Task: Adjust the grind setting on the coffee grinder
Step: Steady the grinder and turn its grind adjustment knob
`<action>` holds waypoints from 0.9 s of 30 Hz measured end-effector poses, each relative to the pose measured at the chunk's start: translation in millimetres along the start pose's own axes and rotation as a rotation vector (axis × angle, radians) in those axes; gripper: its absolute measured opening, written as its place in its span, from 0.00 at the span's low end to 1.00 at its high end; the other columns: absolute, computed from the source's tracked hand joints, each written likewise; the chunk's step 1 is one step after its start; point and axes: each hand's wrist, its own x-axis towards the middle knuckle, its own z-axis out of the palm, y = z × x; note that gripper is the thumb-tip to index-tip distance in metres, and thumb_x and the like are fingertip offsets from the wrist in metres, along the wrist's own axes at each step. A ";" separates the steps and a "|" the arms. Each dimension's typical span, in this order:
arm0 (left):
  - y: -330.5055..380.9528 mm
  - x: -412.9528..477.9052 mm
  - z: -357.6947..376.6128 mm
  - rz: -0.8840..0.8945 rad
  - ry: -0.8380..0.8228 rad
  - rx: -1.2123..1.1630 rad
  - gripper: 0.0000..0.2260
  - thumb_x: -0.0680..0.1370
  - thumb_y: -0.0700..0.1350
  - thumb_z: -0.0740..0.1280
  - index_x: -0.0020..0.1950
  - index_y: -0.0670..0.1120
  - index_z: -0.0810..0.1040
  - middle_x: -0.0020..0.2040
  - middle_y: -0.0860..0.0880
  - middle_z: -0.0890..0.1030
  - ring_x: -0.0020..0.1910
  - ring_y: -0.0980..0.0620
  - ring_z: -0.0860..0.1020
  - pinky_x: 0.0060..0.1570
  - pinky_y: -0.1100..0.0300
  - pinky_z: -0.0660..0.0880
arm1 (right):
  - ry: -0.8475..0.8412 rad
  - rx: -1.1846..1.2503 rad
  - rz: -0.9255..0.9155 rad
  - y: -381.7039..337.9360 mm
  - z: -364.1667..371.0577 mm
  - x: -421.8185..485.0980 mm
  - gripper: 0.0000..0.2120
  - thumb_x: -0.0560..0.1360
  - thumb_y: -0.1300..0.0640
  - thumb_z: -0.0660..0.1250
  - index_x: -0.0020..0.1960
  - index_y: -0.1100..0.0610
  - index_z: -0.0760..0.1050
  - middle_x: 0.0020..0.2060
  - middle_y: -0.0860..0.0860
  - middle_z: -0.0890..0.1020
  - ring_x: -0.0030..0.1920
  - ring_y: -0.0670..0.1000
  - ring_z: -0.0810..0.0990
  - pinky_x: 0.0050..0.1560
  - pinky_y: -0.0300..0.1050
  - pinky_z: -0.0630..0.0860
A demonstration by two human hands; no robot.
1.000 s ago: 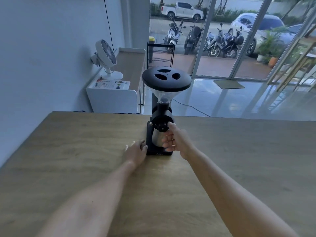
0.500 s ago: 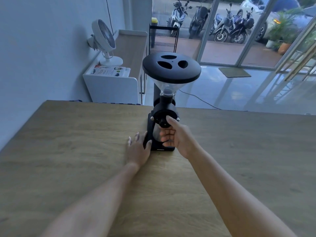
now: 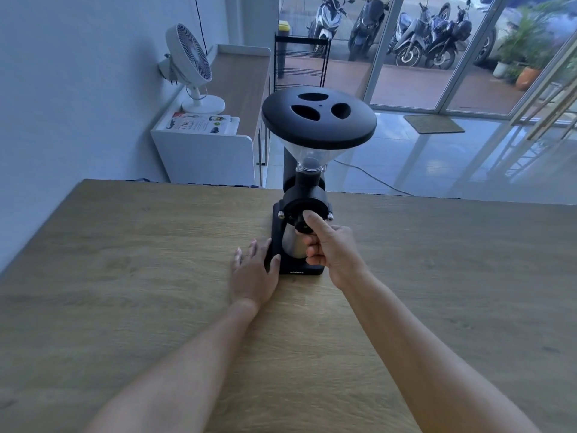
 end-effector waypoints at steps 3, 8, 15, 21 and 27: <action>-1.3 0.5 0.8 -0.005 -0.012 0.003 0.23 0.80 0.60 0.52 0.75 0.58 0.58 0.76 0.48 0.60 0.76 0.42 0.52 0.75 0.49 0.49 | 0.016 0.007 -0.001 -0.3 2.2 0.1 0.30 0.73 0.46 0.74 0.59 0.74 0.78 0.25 0.48 0.75 0.23 0.45 0.71 0.25 0.39 0.71; 1.6 -2.0 -2.8 0.006 -0.013 -0.002 0.23 0.81 0.59 0.52 0.76 0.57 0.57 0.77 0.48 0.60 0.76 0.44 0.52 0.75 0.50 0.49 | 0.050 0.012 -0.005 -0.5 5.3 -1.6 0.32 0.73 0.47 0.75 0.59 0.75 0.76 0.24 0.48 0.74 0.22 0.45 0.69 0.23 0.38 0.70; 2.3 -2.5 -4.1 -0.003 -0.020 -0.016 0.23 0.81 0.59 0.53 0.75 0.57 0.57 0.77 0.48 0.59 0.76 0.44 0.51 0.75 0.49 0.49 | 0.086 -0.046 -0.005 -5.7 6.8 -4.5 0.25 0.74 0.48 0.74 0.55 0.70 0.80 0.21 0.44 0.77 0.22 0.44 0.69 0.24 0.40 0.73; 1.8 -1.0 -3.3 0.001 -0.007 -0.004 0.23 0.80 0.58 0.53 0.75 0.57 0.58 0.76 0.47 0.60 0.76 0.43 0.52 0.75 0.49 0.49 | 0.103 -0.083 -0.005 -10.2 8.6 -6.9 0.17 0.72 0.48 0.75 0.47 0.62 0.81 0.20 0.42 0.76 0.27 0.46 0.70 0.26 0.42 0.74; -0.8 0.1 0.0 0.004 -0.007 -0.023 0.23 0.80 0.59 0.54 0.75 0.57 0.59 0.76 0.47 0.61 0.75 0.41 0.53 0.75 0.48 0.51 | 0.103 -0.087 -0.019 -12.3 10.6 -9.0 0.15 0.71 0.48 0.76 0.43 0.60 0.79 0.29 0.48 0.75 0.28 0.47 0.70 0.26 0.43 0.75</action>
